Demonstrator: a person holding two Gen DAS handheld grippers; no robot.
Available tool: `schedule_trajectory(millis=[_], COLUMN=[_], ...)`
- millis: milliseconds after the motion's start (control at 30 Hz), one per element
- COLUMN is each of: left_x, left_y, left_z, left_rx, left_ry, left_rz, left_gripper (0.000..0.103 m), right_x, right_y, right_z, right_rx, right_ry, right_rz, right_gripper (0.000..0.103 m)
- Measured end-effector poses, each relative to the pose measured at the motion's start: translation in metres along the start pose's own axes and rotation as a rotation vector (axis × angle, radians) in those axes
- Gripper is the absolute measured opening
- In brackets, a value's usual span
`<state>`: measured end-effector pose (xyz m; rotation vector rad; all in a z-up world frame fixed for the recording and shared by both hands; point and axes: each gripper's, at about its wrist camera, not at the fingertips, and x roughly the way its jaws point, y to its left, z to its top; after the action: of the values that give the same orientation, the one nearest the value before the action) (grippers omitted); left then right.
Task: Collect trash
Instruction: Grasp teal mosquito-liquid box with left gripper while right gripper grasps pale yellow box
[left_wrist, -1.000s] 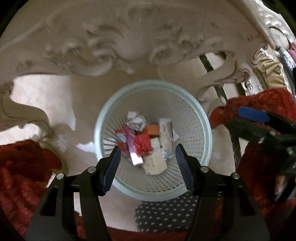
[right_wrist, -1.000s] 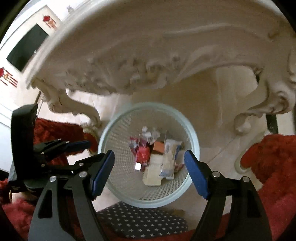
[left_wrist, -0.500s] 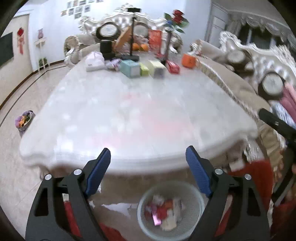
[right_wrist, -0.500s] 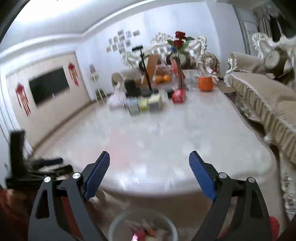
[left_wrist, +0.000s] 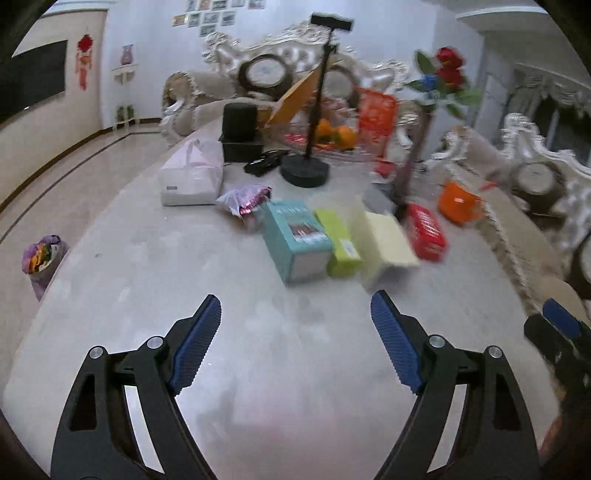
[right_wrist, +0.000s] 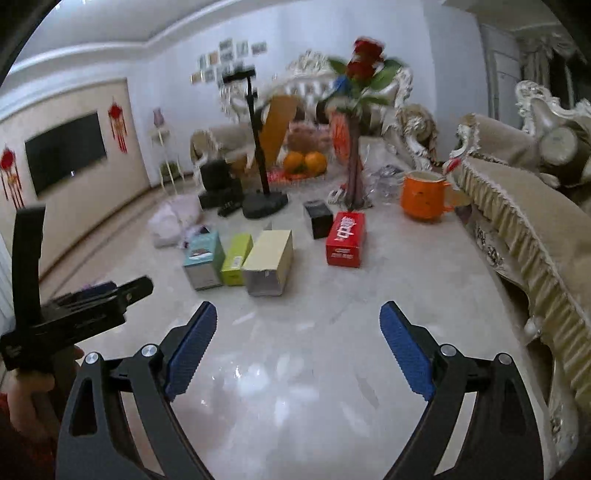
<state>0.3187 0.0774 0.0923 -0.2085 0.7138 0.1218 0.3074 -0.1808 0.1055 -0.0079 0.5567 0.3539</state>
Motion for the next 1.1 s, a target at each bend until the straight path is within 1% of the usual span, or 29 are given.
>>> schedule_trajectory(millis=[33, 167, 267, 367, 533, 567, 667, 767, 867, 967, 1000, 1033, 1067, 1100], left_x=[0.014, 0.052, 0.072, 0.091, 0.109, 0.111, 0.119, 0.123, 0.128, 0.134, 0.135, 0.136, 0.137, 0.135], left_y=[0.0, 0.003, 0.001, -0.002, 0.008, 0.008, 0.006, 0.006, 0.007, 0.009, 0.009, 0.009, 0.007, 0.005], left_z=[0.008, 0.024, 0.033, 0.039, 0.043, 0.044, 0.047, 0.05, 0.051, 0.051, 0.051, 0.051, 0.05, 0.05], left_rx=[-0.018, -0.085, -0.104, -0.088, -0.127, -0.13, -0.113, -0.095, -0.093, -0.094, -0.093, -0.086, -0.072, -0.06], left_ry=[0.015, 0.069, 0.091, 0.124, 0.15, 0.151, 0.155, 0.155, 0.161, 0.181, 0.184, 0.189, 0.188, 0.186], left_rz=[0.007, -0.019, -0.016, 0.002, 0.034, 0.028, 0.051, 0.056, 0.051, 0.026, 0.017, 0.018, 0.011, -0.003], left_gripper=[0.081, 0.081, 0.081, 0.081, 0.081, 0.081, 0.081, 0.081, 0.081, 0.081, 0.081, 0.079, 0.068, 0.064], right_x=[0.016, 0.06, 0.082, 0.101, 0.126, 0.131, 0.145, 0.154, 0.164, 0.174, 0.178, 0.181, 0.182, 0.181], right_y=[0.003, 0.019, 0.025, 0.028, 0.035, 0.036, 0.038, 0.036, 0.032, 0.028, 0.027, 0.026, 0.025, 0.024], right_z=[0.004, 0.014, 0.02, 0.024, 0.026, 0.027, 0.029, 0.032, 0.035, 0.034, 0.034, 0.033, 0.032, 0.032], right_rx=[-0.013, -0.062, -0.07, -0.064, -0.061, -0.059, -0.056, -0.053, -0.032, -0.035, -0.033, -0.027, -0.022, -0.014], right_ry=[0.019, 0.084, 0.105, 0.135, 0.172, 0.18, 0.19, 0.196, 0.211, 0.236, 0.256, 0.269, 0.276, 0.281], right_rz=[-0.006, 0.009, 0.002, 0.015, 0.042, 0.043, 0.027, -0.004, -0.02, -0.048, -0.051, -0.044, -0.035, -0.022], right_gripper=[0.086, 0.086, 0.086, 0.086, 0.086, 0.086, 0.086, 0.086, 0.085, 0.084, 0.082, 0.072, 0.064, 0.047])
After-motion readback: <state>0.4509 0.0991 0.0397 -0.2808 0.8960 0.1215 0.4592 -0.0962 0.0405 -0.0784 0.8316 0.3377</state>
